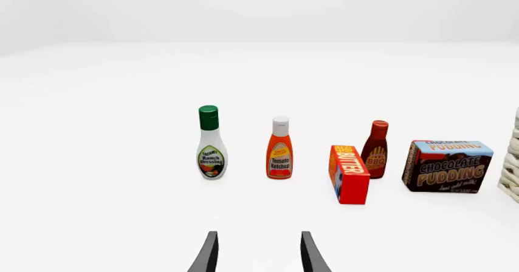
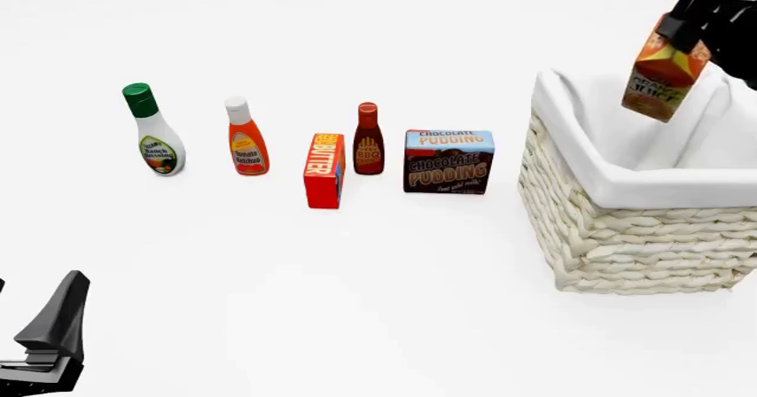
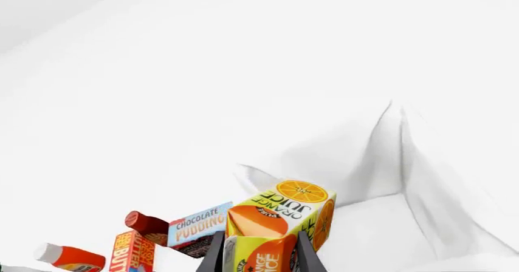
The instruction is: Pick the orange juice and place it in the basket.
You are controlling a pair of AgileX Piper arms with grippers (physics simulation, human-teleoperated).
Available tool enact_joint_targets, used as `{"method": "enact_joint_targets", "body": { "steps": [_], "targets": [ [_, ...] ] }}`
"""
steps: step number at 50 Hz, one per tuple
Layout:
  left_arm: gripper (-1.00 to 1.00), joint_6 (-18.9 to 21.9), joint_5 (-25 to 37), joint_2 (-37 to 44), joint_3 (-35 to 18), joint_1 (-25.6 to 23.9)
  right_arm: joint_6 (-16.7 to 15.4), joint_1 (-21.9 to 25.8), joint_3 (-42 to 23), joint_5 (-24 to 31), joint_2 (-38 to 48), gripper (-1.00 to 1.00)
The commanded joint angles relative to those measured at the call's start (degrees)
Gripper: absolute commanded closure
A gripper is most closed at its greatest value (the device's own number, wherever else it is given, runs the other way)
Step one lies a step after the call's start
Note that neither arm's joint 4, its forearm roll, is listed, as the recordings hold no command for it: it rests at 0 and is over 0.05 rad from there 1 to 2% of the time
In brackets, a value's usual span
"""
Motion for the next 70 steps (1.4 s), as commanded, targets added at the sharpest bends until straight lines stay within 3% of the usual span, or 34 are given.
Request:
{"method": "enact_joint_targets", "body": {
  "steps": [1,37,70],
  "targets": [
    [-1.0,0.0,0.0,0.0,0.0,0.0,-0.5,-2.4,1.3,-1.9,0.6,1.0],
    [-1.0,0.0,0.0,0.0,0.0,0.0,-2.3,-5.4,3.3,-3.1,3.6,1.0],
    [-1.0,0.0,0.0,0.0,0.0,0.0,-2.0,-6.0,3.6,-3.8,8.5,1.0]
  ]
}}
